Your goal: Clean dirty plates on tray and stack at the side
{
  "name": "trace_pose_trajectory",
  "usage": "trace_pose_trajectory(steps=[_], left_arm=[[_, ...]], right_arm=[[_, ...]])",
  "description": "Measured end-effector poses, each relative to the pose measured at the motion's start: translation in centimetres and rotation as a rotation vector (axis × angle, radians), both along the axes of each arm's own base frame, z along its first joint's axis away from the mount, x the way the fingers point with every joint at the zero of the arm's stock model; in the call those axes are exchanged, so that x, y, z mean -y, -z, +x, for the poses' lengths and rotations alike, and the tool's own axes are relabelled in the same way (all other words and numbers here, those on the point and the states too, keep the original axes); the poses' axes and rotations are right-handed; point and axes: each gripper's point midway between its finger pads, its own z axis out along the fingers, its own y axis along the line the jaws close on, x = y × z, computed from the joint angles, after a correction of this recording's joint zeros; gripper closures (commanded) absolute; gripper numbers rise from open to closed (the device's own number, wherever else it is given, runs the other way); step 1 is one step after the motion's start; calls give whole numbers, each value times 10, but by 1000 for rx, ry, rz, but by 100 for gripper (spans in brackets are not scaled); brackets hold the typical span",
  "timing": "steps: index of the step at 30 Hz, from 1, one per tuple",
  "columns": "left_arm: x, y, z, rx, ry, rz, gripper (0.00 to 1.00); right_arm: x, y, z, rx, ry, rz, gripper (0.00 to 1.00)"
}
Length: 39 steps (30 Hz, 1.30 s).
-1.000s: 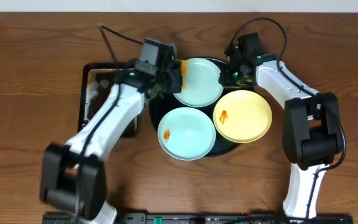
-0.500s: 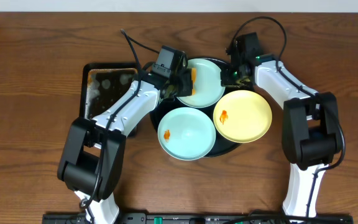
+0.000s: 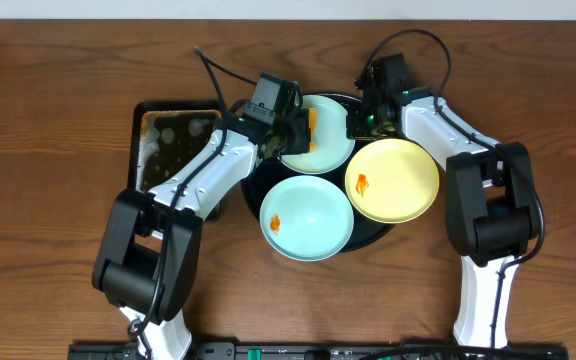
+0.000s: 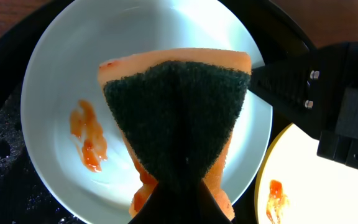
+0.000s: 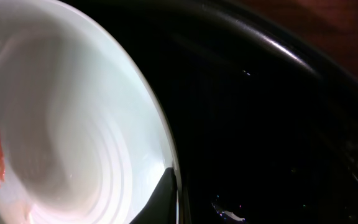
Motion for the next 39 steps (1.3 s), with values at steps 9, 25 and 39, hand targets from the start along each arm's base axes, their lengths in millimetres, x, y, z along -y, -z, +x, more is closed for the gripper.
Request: trace_pose_trajectory(steps=[9, 25, 39], left_arm=[[2, 35, -5, -73, -3, 25, 93], [-23, 63, -9, -154, -145, 179, 93], [-38, 59, 6, -91, -171, 306, 93]], right_arm=[[1, 1, -2, -8, 0, -3, 99], [5, 2, -12, -77, 46, -15, 99], [19, -3, -23, -100, 94, -114, 99]])
